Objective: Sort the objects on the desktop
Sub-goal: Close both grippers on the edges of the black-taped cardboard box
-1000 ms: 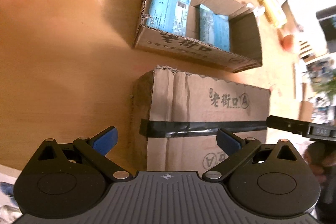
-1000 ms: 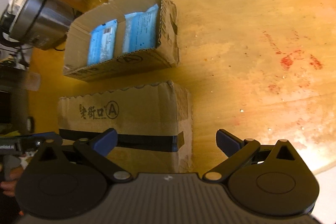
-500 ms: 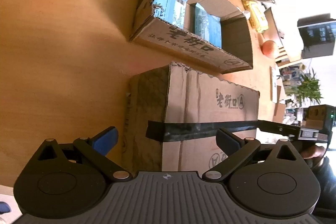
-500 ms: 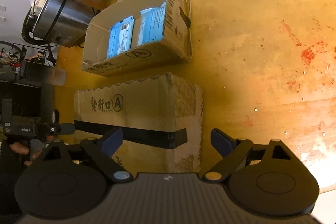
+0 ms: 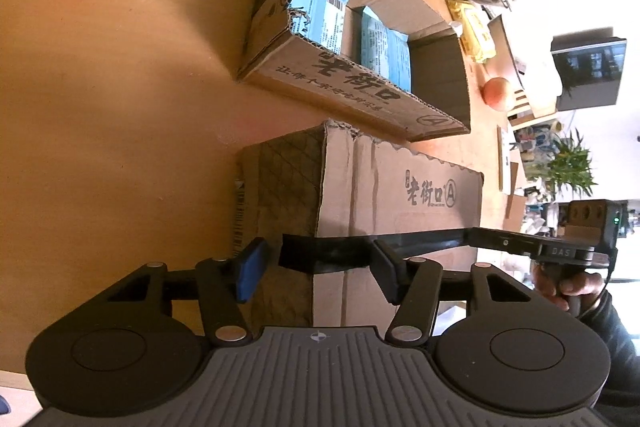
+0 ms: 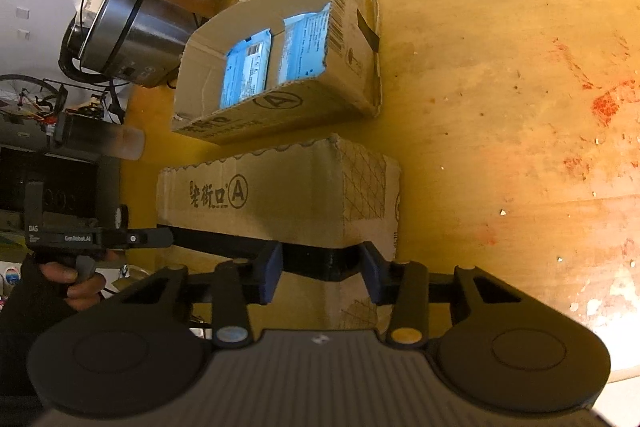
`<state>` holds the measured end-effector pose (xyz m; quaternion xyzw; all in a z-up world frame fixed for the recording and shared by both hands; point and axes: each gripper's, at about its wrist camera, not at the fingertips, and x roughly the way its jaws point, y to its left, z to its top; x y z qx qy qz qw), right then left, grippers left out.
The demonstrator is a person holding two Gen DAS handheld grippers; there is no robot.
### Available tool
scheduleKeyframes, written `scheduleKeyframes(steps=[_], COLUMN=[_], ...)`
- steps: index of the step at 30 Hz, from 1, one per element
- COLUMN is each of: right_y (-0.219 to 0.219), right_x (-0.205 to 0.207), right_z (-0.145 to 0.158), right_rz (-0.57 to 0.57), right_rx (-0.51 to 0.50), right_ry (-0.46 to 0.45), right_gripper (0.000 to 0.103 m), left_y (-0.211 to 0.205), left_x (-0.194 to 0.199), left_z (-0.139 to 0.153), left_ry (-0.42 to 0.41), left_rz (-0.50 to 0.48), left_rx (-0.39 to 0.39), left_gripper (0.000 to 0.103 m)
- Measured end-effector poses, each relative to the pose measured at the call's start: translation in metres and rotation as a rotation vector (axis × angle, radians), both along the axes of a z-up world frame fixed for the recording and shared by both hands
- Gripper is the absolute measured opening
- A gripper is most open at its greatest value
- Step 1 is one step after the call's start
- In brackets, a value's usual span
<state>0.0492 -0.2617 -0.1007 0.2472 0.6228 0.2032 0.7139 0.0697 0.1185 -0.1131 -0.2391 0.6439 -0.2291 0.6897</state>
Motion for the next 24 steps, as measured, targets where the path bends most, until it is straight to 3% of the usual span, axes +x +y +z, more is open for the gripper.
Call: scheduleKeyframes(steps=[12,24], right_y=[0.0,0.007], right_x=[-0.005,-0.022], right_z=[0.028,0.084], right_rz=[0.002,0.011], right_rx=[-0.018,-0.014], right_ry=[0.01,0.017], right_gripper=[0.034,0.034], left_y=[-0.001,0.004], left_x=[-0.016,-0.04], left_z=[0.023,0.079], left_ry=[-0.007,-0.012], left_rz=[0.037,0.06], left_rx=[0.016,0.042], left_gripper=[0.051,0.051])
